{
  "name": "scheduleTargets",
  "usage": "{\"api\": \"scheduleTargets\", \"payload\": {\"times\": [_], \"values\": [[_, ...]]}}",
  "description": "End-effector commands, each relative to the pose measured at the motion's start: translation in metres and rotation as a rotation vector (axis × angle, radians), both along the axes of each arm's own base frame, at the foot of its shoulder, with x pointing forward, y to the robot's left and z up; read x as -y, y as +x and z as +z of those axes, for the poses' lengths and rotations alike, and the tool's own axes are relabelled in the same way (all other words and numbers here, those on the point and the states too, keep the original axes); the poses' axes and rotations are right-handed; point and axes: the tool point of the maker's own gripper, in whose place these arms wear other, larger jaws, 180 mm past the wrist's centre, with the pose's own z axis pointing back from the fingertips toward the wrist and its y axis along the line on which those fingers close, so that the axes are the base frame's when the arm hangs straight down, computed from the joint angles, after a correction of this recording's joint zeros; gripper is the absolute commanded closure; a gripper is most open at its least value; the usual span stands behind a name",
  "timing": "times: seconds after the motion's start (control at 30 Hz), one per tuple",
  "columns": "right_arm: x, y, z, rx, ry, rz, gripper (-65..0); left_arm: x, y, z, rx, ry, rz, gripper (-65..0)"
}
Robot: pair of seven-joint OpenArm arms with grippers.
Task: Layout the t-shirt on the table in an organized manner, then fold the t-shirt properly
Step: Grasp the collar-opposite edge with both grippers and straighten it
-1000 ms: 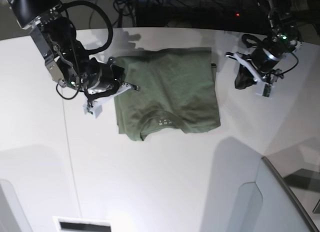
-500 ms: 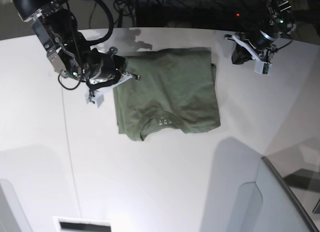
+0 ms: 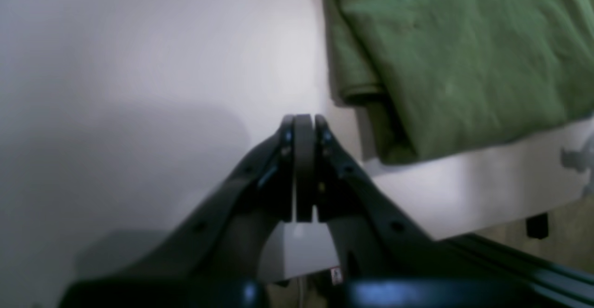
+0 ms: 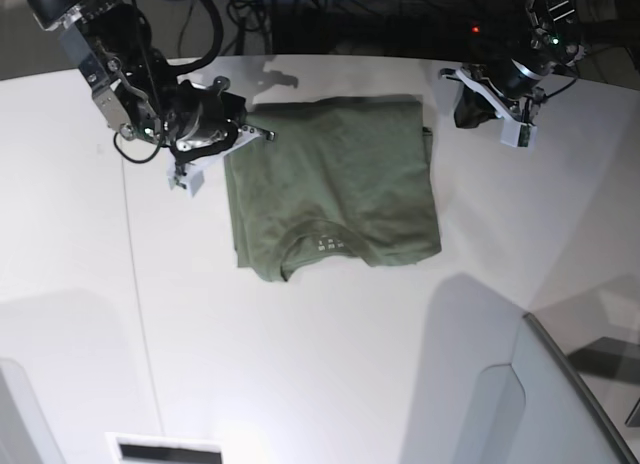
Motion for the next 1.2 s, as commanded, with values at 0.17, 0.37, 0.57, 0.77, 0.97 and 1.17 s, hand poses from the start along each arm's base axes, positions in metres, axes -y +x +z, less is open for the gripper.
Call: {"api": "scheduleTargets", "payload": {"times": [0.17,0.37,0.57,0.77,0.97,1.17], "values": [[-0.027,0.006,0.039,0.109,0.077,0.08,0.0,0.033,0.005,0.028,0.188,-0.07,-0.068,0.0],[-0.057,0.008,0.05,0.164,0.085,0.233,0.0,0.061,0.022,0.042,0.239,-0.093,-0.166,0.0],[-0.053,0.032,0.035,0.194,0.033,0.204,0.0,0.1,0.051,0.067,0.332,-0.13,-0.27,0.0],[-0.023,0.043,0.001,0.194,-0.075,0.143,0.0,0.134,0.057,0.038,0.259,-0.196,-0.356,0.0],[0.003,0.036,-0.032,0.143,-0.164,0.11,0.0,0.113,0.048,-0.001,0.143,-0.176,-0.347,0.0],[-0.016,0.034,-0.012,0.2,-0.101,0.117,0.0,0.103,0.066,0.012,0.19,-0.141,-0.365,0.0]]}}
